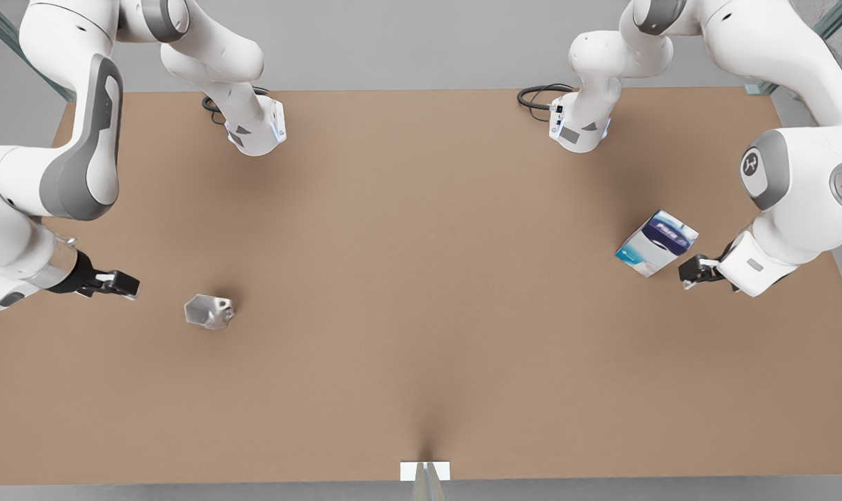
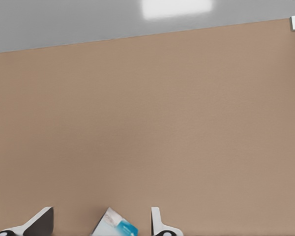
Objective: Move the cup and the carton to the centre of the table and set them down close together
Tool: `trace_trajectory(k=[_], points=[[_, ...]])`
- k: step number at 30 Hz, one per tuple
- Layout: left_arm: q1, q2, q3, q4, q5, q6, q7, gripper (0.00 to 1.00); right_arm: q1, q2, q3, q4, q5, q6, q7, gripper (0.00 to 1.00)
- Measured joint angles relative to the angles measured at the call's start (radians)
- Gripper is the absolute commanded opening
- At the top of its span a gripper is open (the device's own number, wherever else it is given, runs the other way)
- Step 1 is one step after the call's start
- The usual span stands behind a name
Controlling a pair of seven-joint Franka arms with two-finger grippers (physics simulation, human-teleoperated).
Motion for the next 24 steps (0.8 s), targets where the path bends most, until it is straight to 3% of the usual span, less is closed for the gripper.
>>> trace_trajectory(k=[4,11,16,20,24], points=[[0.000,0.003,0.000,0.000,-0.002,0.000,0.000,1.00,-0.001,0.014,0.010,-0.045,0.000,0.024,-0.007,1.00],[0.000,0.016,0.000,0.000,-0.003,-0.002,-0.005,1.00,-0.007,0.023,0.017,-0.439,0.001,0.305,-0.107,1.00],[0.000,0.023,0.000,0.000,-0.003,-0.002,-0.003,1.00,-0.002,0.049,0.011,-0.633,-0.003,0.692,-0.122,1.00],[0.000,0.025,0.000,0.000,-0.003,-0.002,0.001,1.00,-0.015,0.065,0.011,-0.712,-0.011,0.817,-0.249,1.00],[0.000,0.025,0.000,-0.001,-0.003,-0.002,0.002,1.00,-0.029,0.062,0.010,-0.712,-0.003,0.811,-0.284,1.00]])
